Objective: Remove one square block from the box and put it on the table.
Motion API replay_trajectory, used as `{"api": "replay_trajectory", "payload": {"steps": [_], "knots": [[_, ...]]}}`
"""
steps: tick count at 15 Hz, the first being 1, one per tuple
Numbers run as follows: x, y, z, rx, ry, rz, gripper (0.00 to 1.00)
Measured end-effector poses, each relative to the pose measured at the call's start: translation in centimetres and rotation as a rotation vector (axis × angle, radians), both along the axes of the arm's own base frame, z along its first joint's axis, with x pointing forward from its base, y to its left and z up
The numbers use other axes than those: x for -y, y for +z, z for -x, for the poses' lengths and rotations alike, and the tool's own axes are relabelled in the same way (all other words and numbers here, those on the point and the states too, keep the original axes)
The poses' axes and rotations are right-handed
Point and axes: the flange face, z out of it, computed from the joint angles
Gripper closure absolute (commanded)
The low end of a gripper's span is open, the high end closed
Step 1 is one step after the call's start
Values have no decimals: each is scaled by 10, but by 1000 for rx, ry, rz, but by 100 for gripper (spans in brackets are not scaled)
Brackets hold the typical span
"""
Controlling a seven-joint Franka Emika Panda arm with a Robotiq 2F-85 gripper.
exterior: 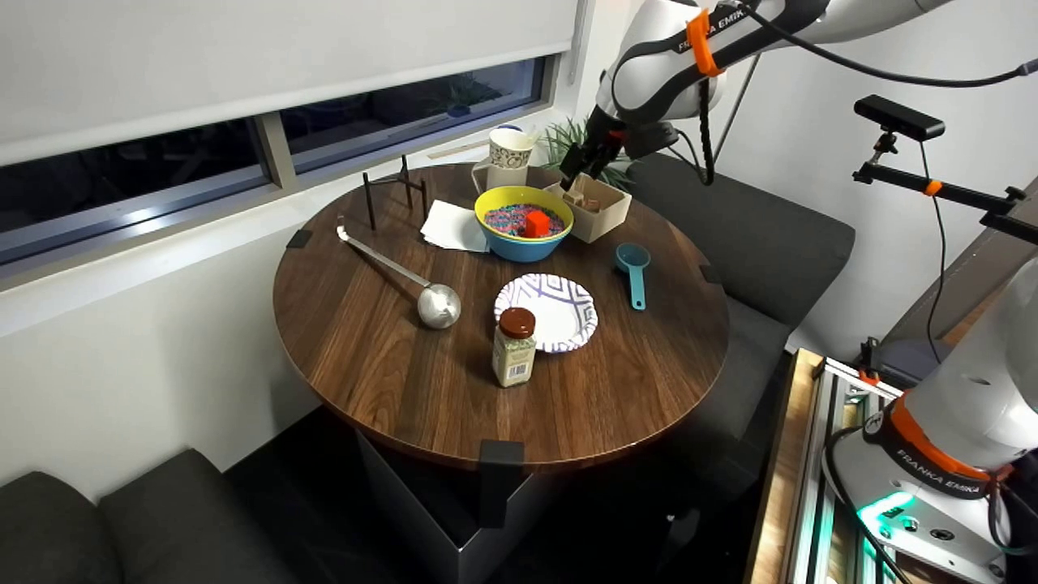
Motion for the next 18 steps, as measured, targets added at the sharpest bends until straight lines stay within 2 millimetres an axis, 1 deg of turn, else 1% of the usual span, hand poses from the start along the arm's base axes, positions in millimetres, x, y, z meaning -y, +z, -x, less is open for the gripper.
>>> {"api": "replay_trajectory", "payload": {"steps": [4,5,7,10,11,12,13,14,15,17,18], "knots": [[-2,-17,-5,-1,-19,0,0],[-2,-20,-6,-5,-29,-1,3],[0,-26,-7,-13,-46,-4,7],[1,-31,-7,-20,-69,-8,12],[2,-32,-8,-21,-73,-7,12],[3,-33,-8,-23,-78,-5,17],[3,-34,-9,-24,-80,-4,19],[3,-34,-9,-24,-82,-2,25],[3,-35,-9,-25,-83,-2,26],[3,-36,-10,-26,-86,0,46],[3,-36,-10,-27,-86,1,43]]}}
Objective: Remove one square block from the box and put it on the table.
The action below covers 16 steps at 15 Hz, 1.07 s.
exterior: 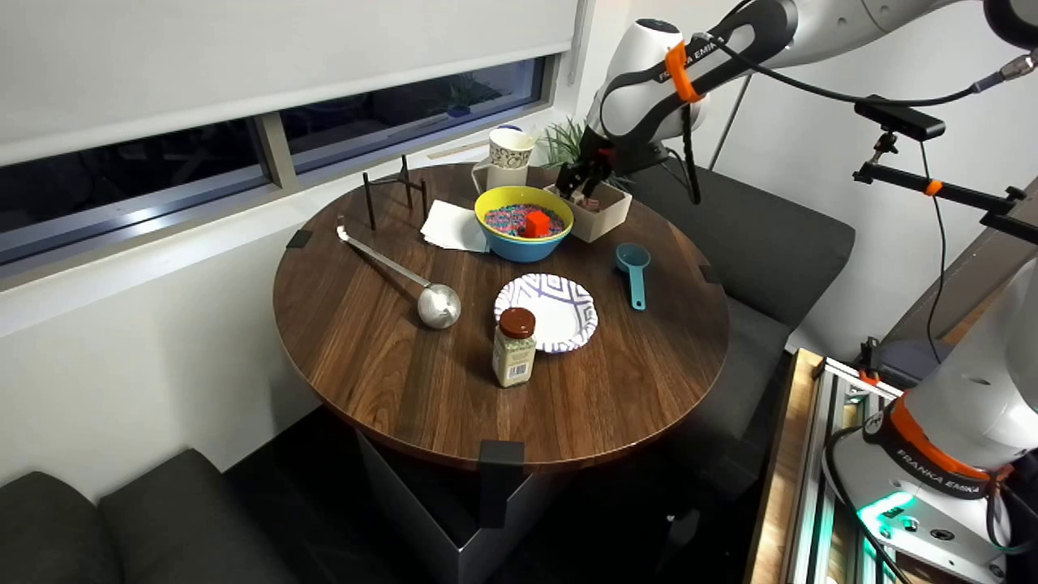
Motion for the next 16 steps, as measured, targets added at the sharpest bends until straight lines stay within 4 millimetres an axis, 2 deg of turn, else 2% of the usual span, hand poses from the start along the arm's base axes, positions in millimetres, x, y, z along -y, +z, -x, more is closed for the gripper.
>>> {"api": "replay_trajectory", "payload": {"steps": [2,3,5,12,16], "knots": [[0,-1,-1,-1,3,3,62],[0,-1,-1,-2,4,4,76],[-1,0,-2,-1,9,8,89],[-3,2,-3,1,13,11,91],[-1,18,-1,19,3,14,91]]}}
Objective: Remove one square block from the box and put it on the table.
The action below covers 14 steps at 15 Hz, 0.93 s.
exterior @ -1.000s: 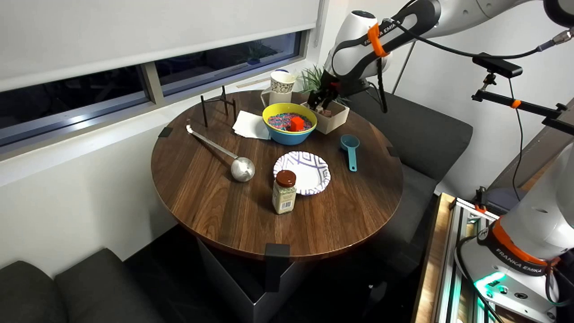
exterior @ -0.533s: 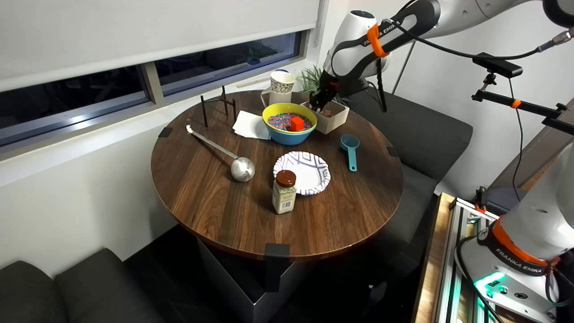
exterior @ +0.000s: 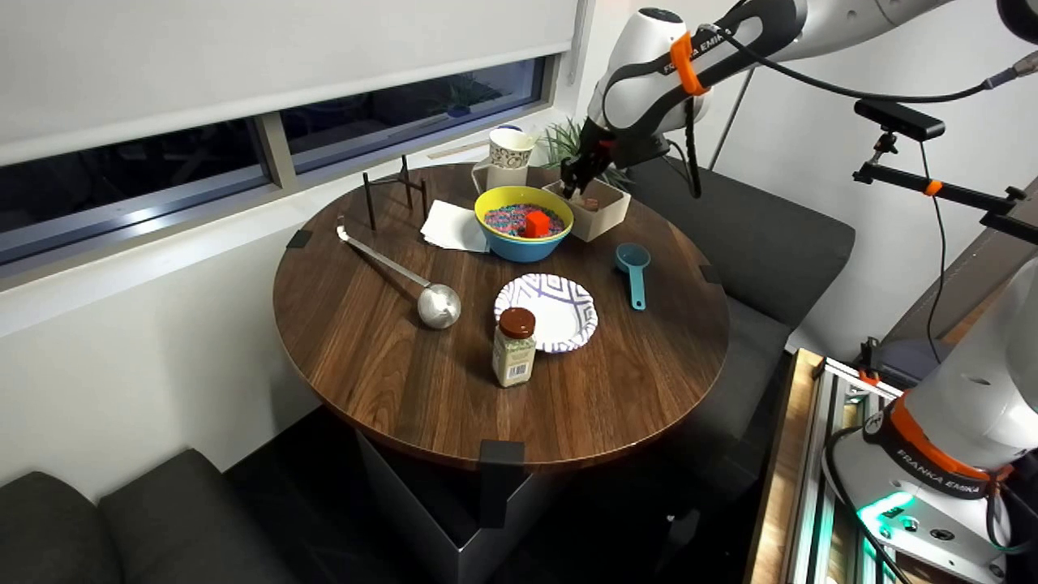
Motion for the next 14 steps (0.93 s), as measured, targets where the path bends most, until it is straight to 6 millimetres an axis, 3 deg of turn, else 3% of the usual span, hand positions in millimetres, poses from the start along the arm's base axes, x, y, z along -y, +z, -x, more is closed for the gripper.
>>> {"api": "replay_trajectory", "payload": {"steps": [6,10,14], "knots": [[-12,45,31,1,5,-24,91],[-31,62,73,-77,11,-60,91],[-67,71,120,-131,53,-95,91]]}}
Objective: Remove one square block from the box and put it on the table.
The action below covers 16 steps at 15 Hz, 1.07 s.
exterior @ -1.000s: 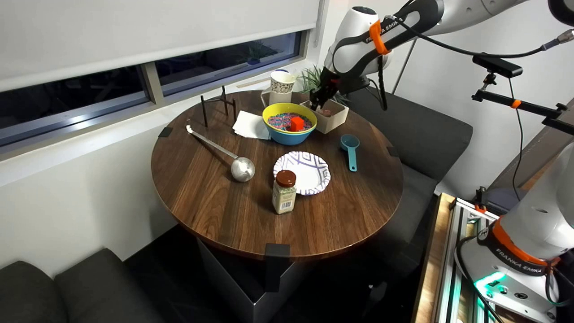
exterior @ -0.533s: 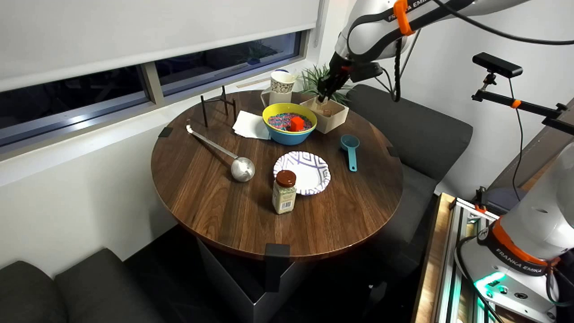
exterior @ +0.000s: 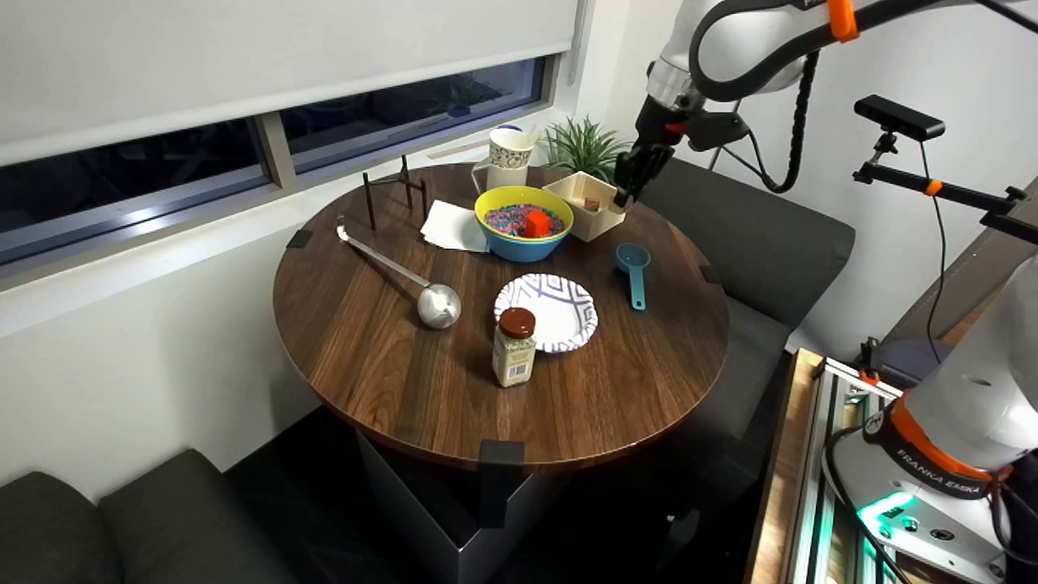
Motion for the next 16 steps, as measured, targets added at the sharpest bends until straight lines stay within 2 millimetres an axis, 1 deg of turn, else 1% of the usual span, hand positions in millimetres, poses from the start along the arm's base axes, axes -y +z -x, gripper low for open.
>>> {"api": "replay_trajectory", "payload": {"steps": [2,5,7,8,10,11,13,15,16], "knots": [[-24,3,18,-12,43,-31,91],[-65,3,40,-66,123,-106,91],[-83,0,50,-115,152,-161,91],[-86,-3,53,-138,153,-179,91],[-84,-8,58,-173,144,-192,91],[-81,-10,60,-182,135,-198,66],[-73,-13,62,-187,113,-211,66],[-70,-16,64,-190,104,-216,66],[-70,-16,64,-191,104,-216,91]]}}
